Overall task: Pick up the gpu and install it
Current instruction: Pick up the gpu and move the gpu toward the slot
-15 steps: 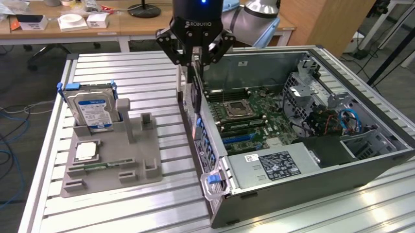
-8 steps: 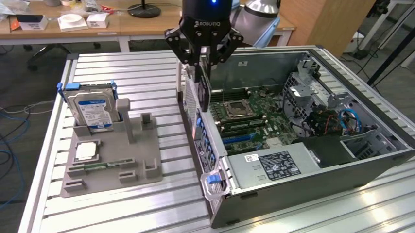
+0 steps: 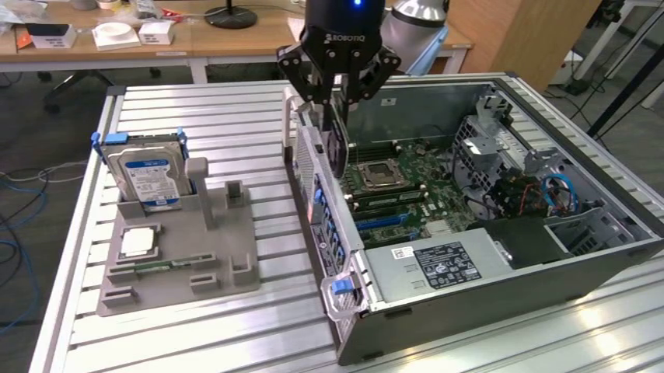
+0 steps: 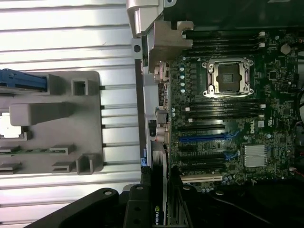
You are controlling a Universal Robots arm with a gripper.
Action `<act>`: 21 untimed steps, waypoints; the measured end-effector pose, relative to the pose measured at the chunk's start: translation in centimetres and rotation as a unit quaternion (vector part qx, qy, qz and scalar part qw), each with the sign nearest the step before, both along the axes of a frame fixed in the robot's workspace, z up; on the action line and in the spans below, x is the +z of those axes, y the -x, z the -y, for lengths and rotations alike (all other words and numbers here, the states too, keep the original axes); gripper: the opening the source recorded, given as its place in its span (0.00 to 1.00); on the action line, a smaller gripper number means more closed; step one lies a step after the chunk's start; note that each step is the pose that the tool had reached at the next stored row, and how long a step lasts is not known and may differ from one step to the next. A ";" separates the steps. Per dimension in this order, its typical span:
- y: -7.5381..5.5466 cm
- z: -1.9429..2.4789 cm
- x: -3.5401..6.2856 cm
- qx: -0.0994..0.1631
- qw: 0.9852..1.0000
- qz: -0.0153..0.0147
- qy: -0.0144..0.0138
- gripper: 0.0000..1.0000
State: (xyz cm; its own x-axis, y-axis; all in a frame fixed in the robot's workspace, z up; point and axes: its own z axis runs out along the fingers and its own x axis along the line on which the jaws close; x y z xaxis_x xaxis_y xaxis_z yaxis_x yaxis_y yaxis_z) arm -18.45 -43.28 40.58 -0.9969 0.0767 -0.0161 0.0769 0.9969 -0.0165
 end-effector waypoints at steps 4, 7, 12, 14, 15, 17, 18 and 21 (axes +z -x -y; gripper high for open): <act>-0.8 0.00 0.00 0.000 1.000 0.000 0.000 0.26; -1.4 0.00 0.00 0.000 1.000 0.000 0.000 0.26; -2.3 0.00 -0.01 0.000 1.000 0.000 0.000 0.26; -2.7 0.00 0.00 0.000 1.000 0.000 0.000 0.26; -2.9 0.00 0.00 0.000 1.000 0.000 0.000 0.26; -3.2 0.00 0.00 0.000 1.000 0.000 0.000 0.26; -3.4 0.00 0.00 0.000 1.000 0.000 0.000 0.26; -3.8 0.00 0.00 0.000 1.000 0.000 0.000 0.26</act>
State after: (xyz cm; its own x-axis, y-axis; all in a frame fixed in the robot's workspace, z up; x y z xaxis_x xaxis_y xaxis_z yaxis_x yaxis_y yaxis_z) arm -14.63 -43.28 40.58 -0.9969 0.0764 -0.0161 0.0767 0.9969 -0.0165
